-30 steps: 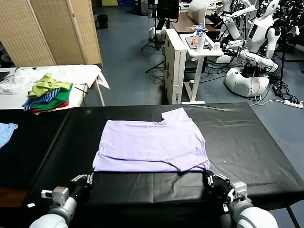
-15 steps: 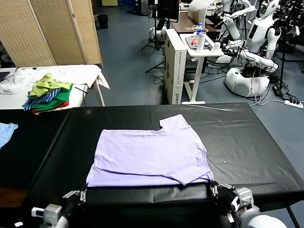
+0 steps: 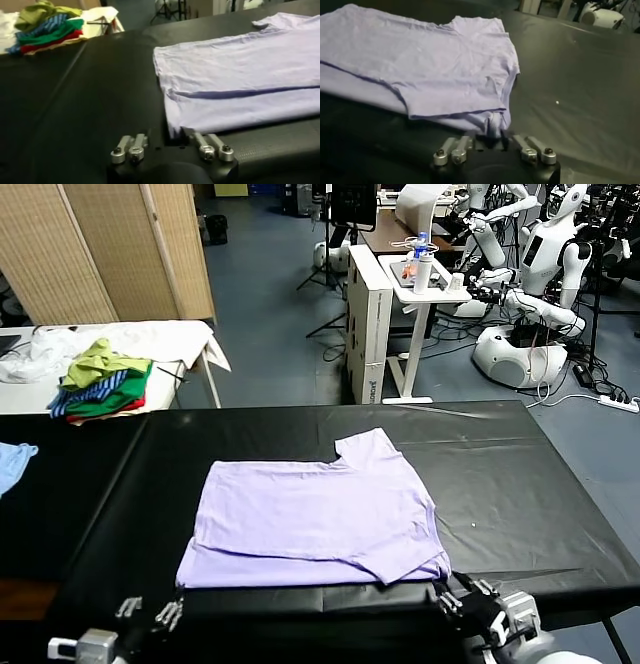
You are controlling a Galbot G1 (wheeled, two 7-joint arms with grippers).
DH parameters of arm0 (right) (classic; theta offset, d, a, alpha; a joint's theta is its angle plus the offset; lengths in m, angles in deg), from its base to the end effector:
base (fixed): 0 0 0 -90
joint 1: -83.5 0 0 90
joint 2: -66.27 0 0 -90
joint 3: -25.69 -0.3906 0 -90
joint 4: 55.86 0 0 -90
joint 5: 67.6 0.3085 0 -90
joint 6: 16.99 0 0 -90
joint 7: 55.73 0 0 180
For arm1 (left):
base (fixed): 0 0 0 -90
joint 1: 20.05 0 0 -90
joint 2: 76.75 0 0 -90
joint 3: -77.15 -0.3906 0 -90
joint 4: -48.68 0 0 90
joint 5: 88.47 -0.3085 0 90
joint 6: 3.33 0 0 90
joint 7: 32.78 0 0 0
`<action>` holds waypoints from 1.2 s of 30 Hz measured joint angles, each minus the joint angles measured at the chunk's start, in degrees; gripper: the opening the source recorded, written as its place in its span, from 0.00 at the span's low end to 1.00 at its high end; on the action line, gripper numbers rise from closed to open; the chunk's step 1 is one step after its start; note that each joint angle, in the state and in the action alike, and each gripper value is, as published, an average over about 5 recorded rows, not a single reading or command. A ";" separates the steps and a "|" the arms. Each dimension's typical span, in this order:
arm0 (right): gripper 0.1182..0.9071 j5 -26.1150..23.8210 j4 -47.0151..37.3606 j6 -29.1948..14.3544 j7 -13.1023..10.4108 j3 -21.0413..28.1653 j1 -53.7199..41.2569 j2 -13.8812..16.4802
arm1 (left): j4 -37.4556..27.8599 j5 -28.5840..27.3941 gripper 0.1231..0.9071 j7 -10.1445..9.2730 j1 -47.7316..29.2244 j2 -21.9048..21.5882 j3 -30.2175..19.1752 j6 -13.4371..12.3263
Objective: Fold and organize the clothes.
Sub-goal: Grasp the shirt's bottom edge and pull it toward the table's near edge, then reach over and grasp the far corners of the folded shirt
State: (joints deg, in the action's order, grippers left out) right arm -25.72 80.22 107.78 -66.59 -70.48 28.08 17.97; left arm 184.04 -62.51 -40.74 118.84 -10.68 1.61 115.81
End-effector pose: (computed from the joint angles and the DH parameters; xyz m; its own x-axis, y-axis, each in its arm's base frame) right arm 0.1125 -0.1292 -0.2117 -0.8364 -0.2332 0.4961 -0.2779 0.9605 -0.0169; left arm 0.0367 0.1189 -0.2465 -0.8574 -0.0335 0.5136 0.0101 0.9966 0.0819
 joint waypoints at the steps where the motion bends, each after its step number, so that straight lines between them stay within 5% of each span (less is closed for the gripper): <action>1: 1.00 0.77 -1.41 -0.01 -0.13 0.73 -2.27 0.28 | -0.32 1.33 1.00 0.06 -1.43 -0.42 -0.19 0.00; 16: 1.00 5.01 -25.40 2.05 -0.93 18.53 -36.73 -0.73 | -14.94 19.95 1.00 -0.71 -28.22 -10.05 -6.69 3.54; 25: 1.00 5.04 -38.97 2.48 -0.21 26.96 -50.61 -4.89 | -27.47 21.74 1.00 -0.24 -42.59 -14.23 -13.67 3.71; 36: 1.00 3.45 -50.25 2.74 0.77 33.66 -60.13 -9.85 | -41.86 20.40 1.00 2.81 -56.83 -13.96 -23.97 3.81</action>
State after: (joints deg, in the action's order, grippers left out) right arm -22.27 29.98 110.52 -65.82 -36.82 -32.04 8.11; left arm 142.17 -42.11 -37.94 62.01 -24.64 -22.35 119.62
